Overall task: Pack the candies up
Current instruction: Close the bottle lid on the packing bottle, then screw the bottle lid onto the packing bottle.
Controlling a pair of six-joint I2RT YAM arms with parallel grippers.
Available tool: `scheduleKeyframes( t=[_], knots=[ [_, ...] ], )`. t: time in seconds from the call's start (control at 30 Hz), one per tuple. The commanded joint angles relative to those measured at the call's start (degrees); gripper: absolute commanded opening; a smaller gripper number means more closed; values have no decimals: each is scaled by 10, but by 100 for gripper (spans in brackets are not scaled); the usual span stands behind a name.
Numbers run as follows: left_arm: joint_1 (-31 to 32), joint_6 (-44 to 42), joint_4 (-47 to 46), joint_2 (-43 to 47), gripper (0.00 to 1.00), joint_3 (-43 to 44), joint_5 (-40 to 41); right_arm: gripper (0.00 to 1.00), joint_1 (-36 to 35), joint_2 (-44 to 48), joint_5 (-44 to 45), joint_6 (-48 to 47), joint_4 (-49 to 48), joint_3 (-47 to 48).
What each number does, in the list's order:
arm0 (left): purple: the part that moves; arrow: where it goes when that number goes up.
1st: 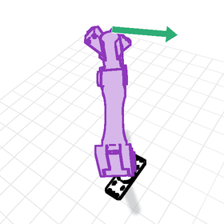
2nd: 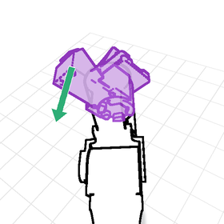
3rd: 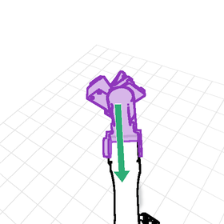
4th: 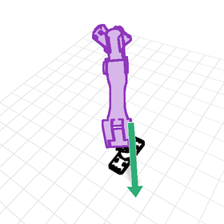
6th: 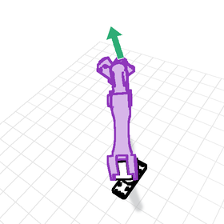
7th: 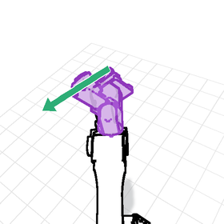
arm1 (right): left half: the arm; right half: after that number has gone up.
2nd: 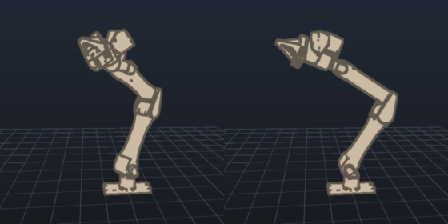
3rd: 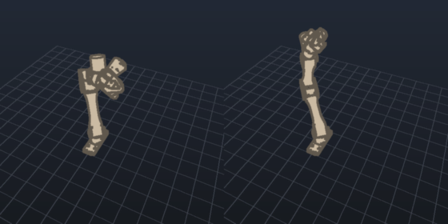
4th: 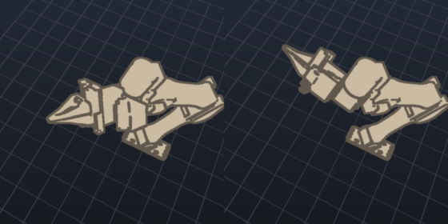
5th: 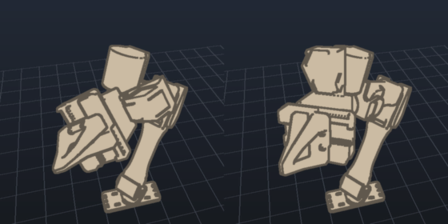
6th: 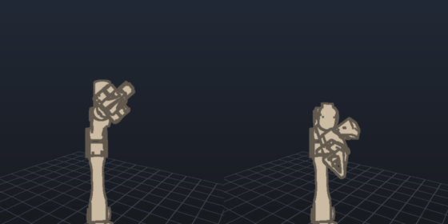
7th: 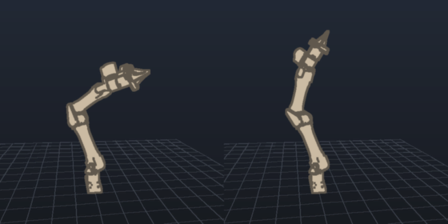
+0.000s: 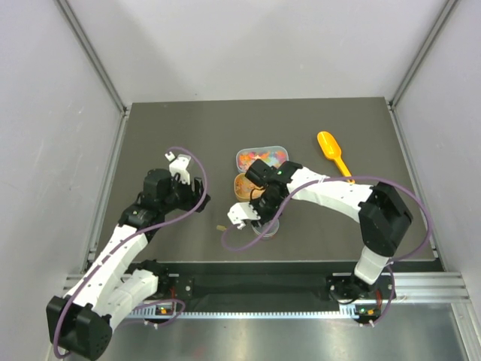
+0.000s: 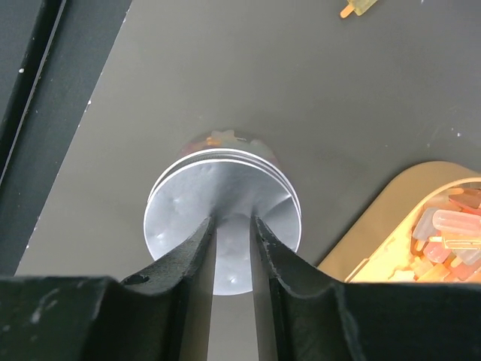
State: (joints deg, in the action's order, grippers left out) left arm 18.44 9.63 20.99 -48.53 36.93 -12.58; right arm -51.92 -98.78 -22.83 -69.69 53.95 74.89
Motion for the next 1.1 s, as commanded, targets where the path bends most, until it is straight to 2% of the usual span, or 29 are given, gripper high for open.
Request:
scheduleKeyframes(
  t=[0.0,0.1,0.17,0.23,0.27,0.37,0.43,0.47,0.5,0.53,0.57,0.63,0.7,0.9,0.97,1.07],
  knots=[
    [0,-30,-21,9,70,35,-9,25,-11,-32,6,5,-6,-11],
    [0,-60,-6,20,75,60,-11,31,-7,21,14,14,12,1],
    [0,-92,11,21,81,77,-35,41,-5,53,15,22,21,11],
    [0,-132,30,19,87,110,-47,46,-5,99,22,37,39,25],
    [0,-143,37,18,87,123,-60,58,-4,112,33,53,45,31],
    [2,-189,85,11,88,185,-107,72,-2,166,75,91,57,28],
    [3,-203,110,12,90,187,-164,80,4,213,96,109,55,11],
    [5,-193,115,13,98,171,-192,87,13,231,113,129,51,-8],
    [9,-170,109,19,99,153,-225,90,17,266,122,141,40,-17],
    [17,-101,70,25,99,131,-226,93,23,283,129,153,34,-25],
    [57,-53,50,30,99,88,-199,96,34,298,143,175,27,-40],
    [100,36,-7,48,99,50,-141,100,51,340,151,190,8,-53],
    [103,60,-28,45,99,-2,-101,100,77,366,161,199,-4,-69],
    [215,74,-155,23,99,-113,-22,100,137,404,173,199,-37,-114],
    [249,64,-195,6,99,-127,3,100,146,409,167,192,-48,-139],
    [313,29,-206,-47,99,-122,42,100,154,415,152,175,-78,-170]
  ],
)
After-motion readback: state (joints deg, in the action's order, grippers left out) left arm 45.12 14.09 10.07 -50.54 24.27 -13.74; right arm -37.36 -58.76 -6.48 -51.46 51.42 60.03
